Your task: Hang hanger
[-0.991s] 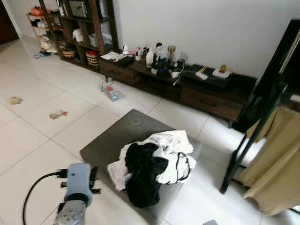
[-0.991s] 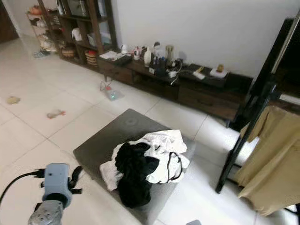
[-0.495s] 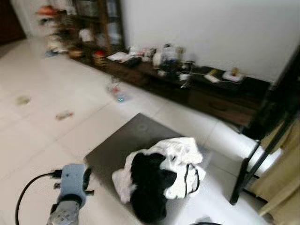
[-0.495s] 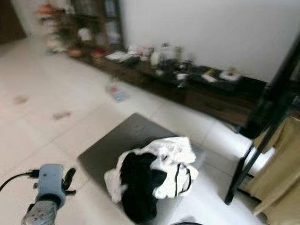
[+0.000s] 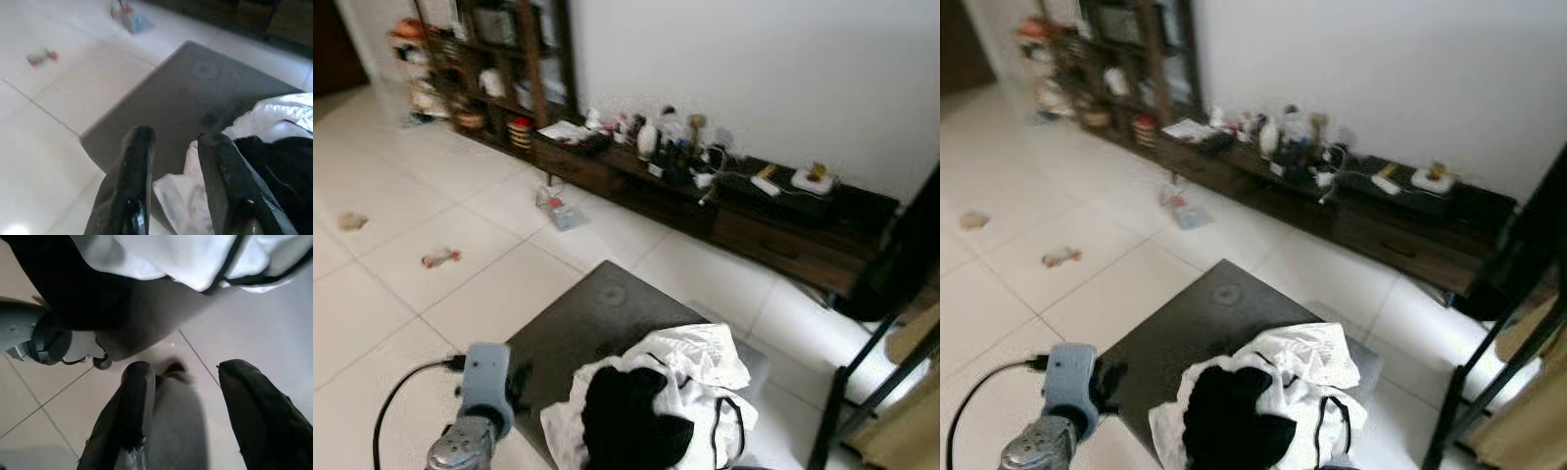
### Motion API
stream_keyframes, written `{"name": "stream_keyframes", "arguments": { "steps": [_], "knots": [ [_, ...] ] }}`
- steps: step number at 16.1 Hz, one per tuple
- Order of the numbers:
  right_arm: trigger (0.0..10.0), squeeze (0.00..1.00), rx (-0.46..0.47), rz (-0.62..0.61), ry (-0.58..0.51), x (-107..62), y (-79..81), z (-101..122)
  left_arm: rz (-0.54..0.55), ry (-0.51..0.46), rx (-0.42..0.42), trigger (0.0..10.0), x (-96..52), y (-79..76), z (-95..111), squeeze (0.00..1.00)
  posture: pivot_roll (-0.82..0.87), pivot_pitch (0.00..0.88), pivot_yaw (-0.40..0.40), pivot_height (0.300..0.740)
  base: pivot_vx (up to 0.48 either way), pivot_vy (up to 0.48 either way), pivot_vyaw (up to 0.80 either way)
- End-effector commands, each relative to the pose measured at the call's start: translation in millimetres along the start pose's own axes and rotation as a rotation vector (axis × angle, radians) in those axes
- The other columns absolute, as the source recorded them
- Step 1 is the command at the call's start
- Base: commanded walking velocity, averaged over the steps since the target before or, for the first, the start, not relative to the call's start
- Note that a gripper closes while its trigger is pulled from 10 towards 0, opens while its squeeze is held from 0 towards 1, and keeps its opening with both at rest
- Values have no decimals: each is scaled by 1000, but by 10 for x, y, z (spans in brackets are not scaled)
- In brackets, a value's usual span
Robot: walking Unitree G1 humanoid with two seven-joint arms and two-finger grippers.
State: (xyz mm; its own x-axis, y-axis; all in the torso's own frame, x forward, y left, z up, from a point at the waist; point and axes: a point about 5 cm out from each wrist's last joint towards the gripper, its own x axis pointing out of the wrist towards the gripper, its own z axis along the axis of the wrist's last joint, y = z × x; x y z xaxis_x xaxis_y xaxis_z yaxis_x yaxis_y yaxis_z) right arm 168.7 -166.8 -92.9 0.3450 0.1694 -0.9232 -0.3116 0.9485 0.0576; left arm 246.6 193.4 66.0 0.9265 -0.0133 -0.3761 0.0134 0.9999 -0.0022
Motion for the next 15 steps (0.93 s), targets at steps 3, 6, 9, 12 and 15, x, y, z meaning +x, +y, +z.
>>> {"name": "stream_keyframes", "arguments": {
  "steps": [3, 6, 9, 12, 15],
  "knots": [
    [10000, 0, -6, -16, 44, -31, -103, -120, -163, 68, -104, 10000, 157, -140, 60, 0, 68, 46, -28, 740, 0, 0, 0],
    [10000, 0, -21, -19, 50, -40, -132, -132, -299, 103, -268, 10000, 359, -244, 190, 0, 45, 92, -50, 740, 0, 0, 0],
    [10000, 0, -27, -31, 53, -56, -173, -194, -284, 235, -270, 10000, 640, -332, 215, 0, 8, 164, -65, 740, 0, 0, 0],
    [10000, 0, -23, -32, 68, -78, -200, -334, -214, 378, -320, 10000, 743, -449, 82, 0, -40, 224, -77, 740, 0, 0, 0],
    [10000, 0, -22, -35, 84, -103, -228, -461, -256, 404, -384, 10000, 738, -521, 62, 0, -39, 280, -95, 740, 0, 0, 0]
  ]
}}
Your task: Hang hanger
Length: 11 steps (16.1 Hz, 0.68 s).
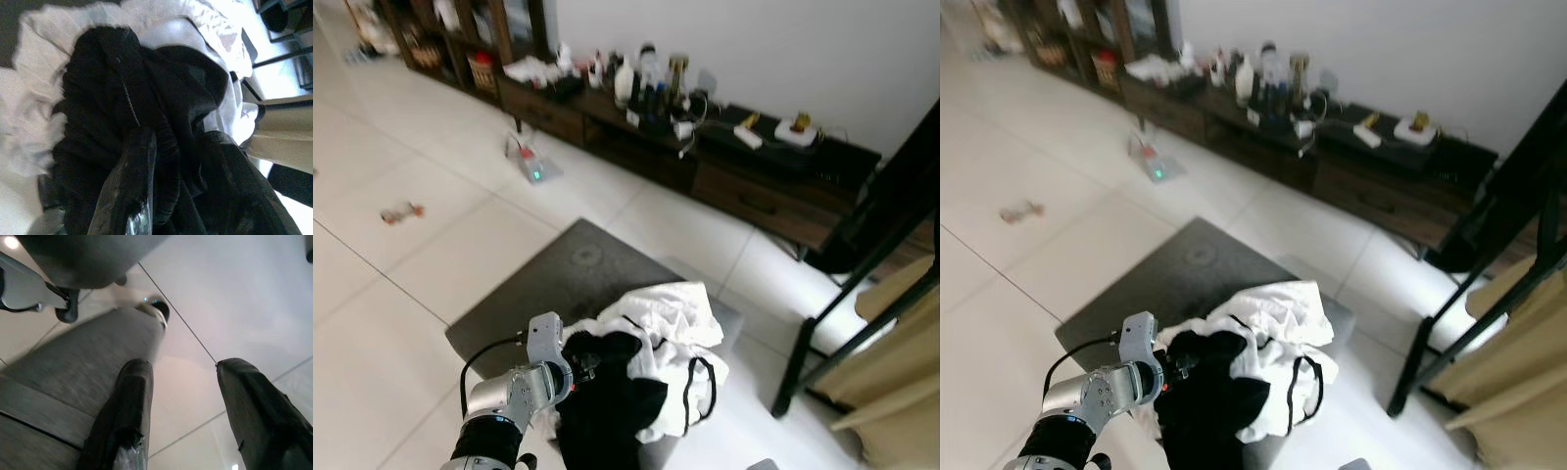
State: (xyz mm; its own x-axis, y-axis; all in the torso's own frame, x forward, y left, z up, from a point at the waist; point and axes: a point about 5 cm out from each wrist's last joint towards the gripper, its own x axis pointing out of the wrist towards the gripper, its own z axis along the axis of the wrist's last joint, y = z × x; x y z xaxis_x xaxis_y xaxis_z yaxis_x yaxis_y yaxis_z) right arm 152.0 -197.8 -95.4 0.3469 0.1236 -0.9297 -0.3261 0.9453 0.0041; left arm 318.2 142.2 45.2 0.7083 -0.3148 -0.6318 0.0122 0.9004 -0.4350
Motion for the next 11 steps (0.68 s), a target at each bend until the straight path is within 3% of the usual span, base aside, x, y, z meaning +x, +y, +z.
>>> {"name": "stream_keyframes", "arguments": {
  "steps": [1, 5, 10, 11],
  "knots": [
    [10000, 0, 8, 15, 76, -22, 18, -259, -8, 39, -27, 10000, 24, 2, -42, 0, -41, 298, -99, 740, 0, 0, 0],
    [10000, 0, 5, 24, 94, -57, 1, -420, 57, 76, -47, 10000, 36, 114, -167, 0, -62, 344, -109, 740, 0, 0, 0],
    [10000, 0, 1, 20, 94, -68, -11, -458, 125, -8, -43, 10000, 58, 127, 10, 0, -68, 353, -112, 740, 0, 0, 0],
    [10000, 0, -1, 20, 91, -66, -12, -446, 154, -38, -57, 6745, 56, 157, 54, 0, -71, 350, -112, 740, 0, 0, 0]
  ]
}}
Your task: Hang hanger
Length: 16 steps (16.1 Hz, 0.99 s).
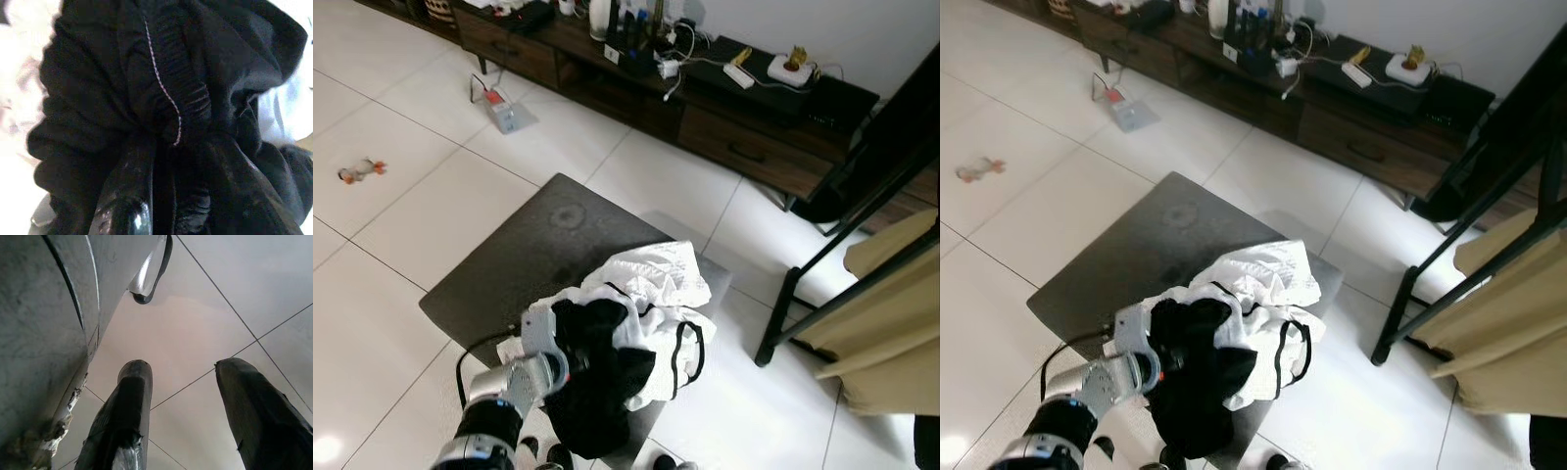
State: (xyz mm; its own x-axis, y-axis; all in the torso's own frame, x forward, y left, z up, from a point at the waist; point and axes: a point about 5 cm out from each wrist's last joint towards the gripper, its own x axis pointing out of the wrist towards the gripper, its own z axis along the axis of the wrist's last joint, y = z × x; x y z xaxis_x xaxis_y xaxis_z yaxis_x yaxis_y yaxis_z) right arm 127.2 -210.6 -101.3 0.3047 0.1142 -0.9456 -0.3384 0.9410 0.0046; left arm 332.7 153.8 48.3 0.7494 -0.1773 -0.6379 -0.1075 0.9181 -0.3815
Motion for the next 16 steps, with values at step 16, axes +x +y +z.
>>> {"name": "stream_keyframes", "arguments": {
  "steps": [16],
  "knots": [
    [10000, 0, 9, -10, -1, 35, 70, 90, 28, -206, -79, 0, -165, 81, 452, 0, -29, 261, -83, 740, 0, 0, 0]
  ]
}}
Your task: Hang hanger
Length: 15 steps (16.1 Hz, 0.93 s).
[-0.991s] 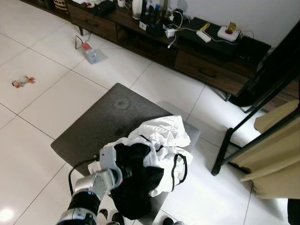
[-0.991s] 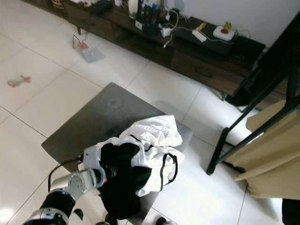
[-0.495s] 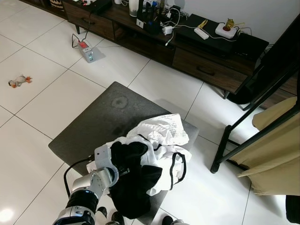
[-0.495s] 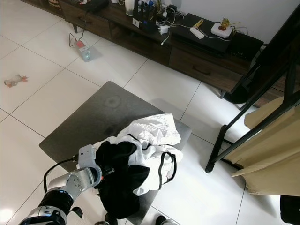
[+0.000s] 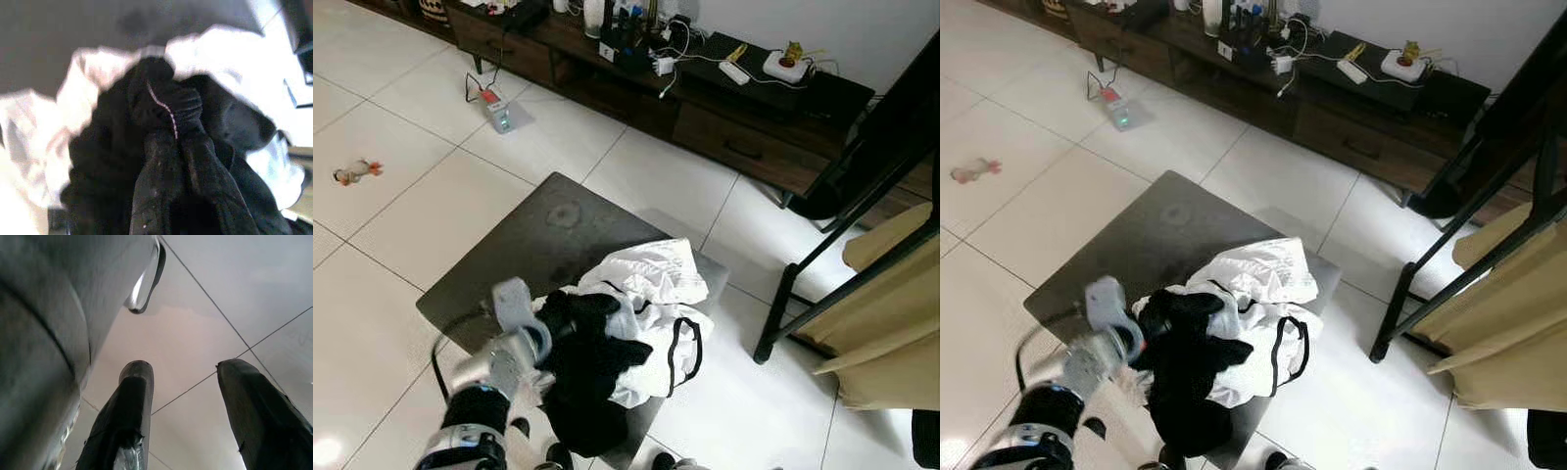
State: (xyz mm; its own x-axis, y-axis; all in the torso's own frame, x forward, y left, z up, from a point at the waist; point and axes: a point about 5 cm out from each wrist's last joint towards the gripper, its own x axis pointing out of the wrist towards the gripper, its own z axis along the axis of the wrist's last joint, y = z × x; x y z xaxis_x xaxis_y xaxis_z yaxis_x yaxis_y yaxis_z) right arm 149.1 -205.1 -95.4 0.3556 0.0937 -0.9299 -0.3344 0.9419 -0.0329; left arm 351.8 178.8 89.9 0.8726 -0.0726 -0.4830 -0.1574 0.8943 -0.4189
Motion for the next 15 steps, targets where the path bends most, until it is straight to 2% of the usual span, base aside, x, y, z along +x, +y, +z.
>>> {"name": "stream_keyframes", "arguments": {
  "steps": [1, 4, 6, 9, 10, 11, 12, 15],
  "knots": [
    [10000, 0, 20, 26, 38, 12, 99, -121, 8, -3, -4, 0, -31, 26, 28, 0, -27, 253, -79, 740, 0, 0, 0],
    [10000, 0, 24, 22, 22, 26, 115, -41, -31, -52, 63, 0, -141, -43, 204, 0, -17, 227, -68, 740, 0, 0, 0],
    [10000, 0, 27, 20, 11, 34, 126, 13, -122, -67, 125, 0, -294, -174, 291, 0, -8, 203, -58, 740, 0, 0, 0],
    [10000, 0, 33, 18, -4, 43, 138, 83, -286, -45, 204, 0, -558, -340, 283, 0, 9, 175, -47, 740, 0, 0, 0],
    [10000, 0, 36, 18, -10, 45, 141, 102, -321, -53, 198, 0, -628, -377, 302, 0, 15, 159, -43, 740, 0, 0, 0],
    [10000, 0, 38, 17, -15, 47, 143, 117, -356, -66, 174, 0, -672, -415, 330, 0, 18, 152, -40, 740, 0, 0, 0],
    [10000, 0, 44, 10, -25, 50, 143, 149, -463, -110, 74, 0, -784, -528, 415, 0, 21, 137, -36, 740, 0, 0, 0],
    [10000, 0, 67, -9, -50, 53, 137, 218, -703, -223, -215, 0, -925, -703, 550, 0, 17, 103, -31, 740, 0, 0, 0]
  ]
}}
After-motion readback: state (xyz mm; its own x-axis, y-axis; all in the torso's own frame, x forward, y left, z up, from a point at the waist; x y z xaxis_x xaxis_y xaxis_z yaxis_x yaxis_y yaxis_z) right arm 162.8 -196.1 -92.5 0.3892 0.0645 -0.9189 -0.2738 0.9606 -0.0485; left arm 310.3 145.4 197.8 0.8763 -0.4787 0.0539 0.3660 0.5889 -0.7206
